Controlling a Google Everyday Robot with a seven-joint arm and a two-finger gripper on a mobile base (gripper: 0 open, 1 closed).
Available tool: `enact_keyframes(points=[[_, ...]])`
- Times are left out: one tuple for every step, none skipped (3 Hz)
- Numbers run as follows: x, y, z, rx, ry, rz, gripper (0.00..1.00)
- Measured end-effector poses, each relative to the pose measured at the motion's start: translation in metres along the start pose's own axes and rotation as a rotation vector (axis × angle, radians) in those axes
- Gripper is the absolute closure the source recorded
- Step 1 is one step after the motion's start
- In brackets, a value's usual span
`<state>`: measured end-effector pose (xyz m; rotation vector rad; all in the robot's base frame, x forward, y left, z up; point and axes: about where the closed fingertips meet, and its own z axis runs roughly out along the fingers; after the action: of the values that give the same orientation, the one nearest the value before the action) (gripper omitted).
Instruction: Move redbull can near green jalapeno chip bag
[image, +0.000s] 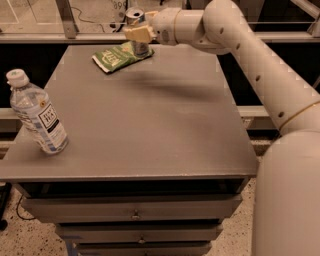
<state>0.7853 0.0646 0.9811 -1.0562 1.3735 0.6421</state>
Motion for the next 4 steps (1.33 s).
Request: enact_keyframes(points=[[0.018, -0.003, 0.026, -0.017, 0.048, -0.005, 1.0], [0.036, -0.005, 0.044, -0.028, 0.077, 0.01, 1.0], [0.052, -0.008, 0.055, -0.03, 0.101, 0.03, 1.0], [0.067, -0.01, 0.056, -0.025, 0.131, 0.047, 1.0]])
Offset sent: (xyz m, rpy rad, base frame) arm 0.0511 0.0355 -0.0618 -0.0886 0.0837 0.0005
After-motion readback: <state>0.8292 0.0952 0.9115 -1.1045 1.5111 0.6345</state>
